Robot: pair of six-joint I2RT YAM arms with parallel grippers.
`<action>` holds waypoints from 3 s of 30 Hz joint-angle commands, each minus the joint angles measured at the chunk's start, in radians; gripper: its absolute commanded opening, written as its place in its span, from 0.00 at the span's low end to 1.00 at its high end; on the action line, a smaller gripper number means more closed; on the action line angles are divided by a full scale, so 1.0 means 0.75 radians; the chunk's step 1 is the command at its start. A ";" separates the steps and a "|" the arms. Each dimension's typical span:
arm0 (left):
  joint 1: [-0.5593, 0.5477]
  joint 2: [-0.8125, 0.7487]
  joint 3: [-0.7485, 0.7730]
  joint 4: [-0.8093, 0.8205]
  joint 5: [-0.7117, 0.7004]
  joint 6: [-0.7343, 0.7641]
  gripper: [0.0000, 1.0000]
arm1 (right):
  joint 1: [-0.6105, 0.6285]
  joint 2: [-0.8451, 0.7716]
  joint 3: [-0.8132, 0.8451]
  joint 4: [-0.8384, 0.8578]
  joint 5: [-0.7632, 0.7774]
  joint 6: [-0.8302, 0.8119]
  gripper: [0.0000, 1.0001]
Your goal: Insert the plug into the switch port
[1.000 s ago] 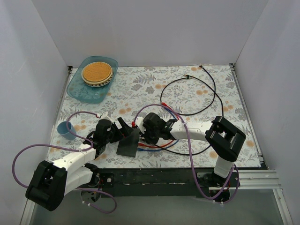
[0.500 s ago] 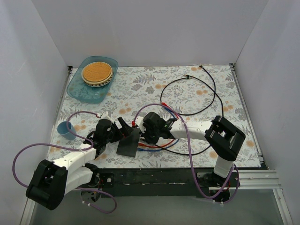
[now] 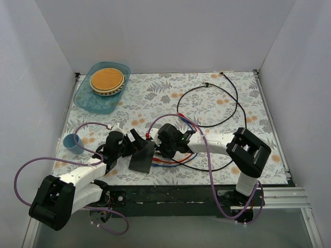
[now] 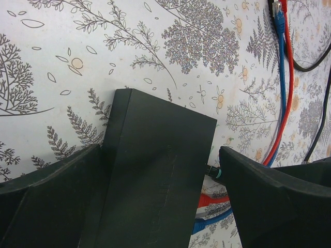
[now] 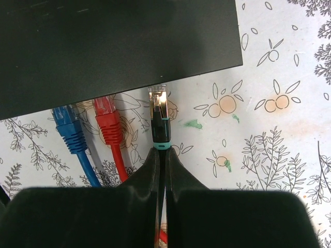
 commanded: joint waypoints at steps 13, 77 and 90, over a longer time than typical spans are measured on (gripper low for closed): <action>-0.005 0.010 -0.016 0.004 0.075 -0.003 0.98 | 0.002 -0.027 0.043 0.027 -0.011 0.041 0.01; -0.005 -0.017 -0.048 -0.017 0.048 -0.023 0.96 | 0.112 -0.096 -0.104 0.172 -0.016 0.279 0.01; -0.005 -0.019 -0.053 -0.017 0.049 -0.023 0.96 | 0.112 -0.104 -0.108 0.166 0.054 0.303 0.01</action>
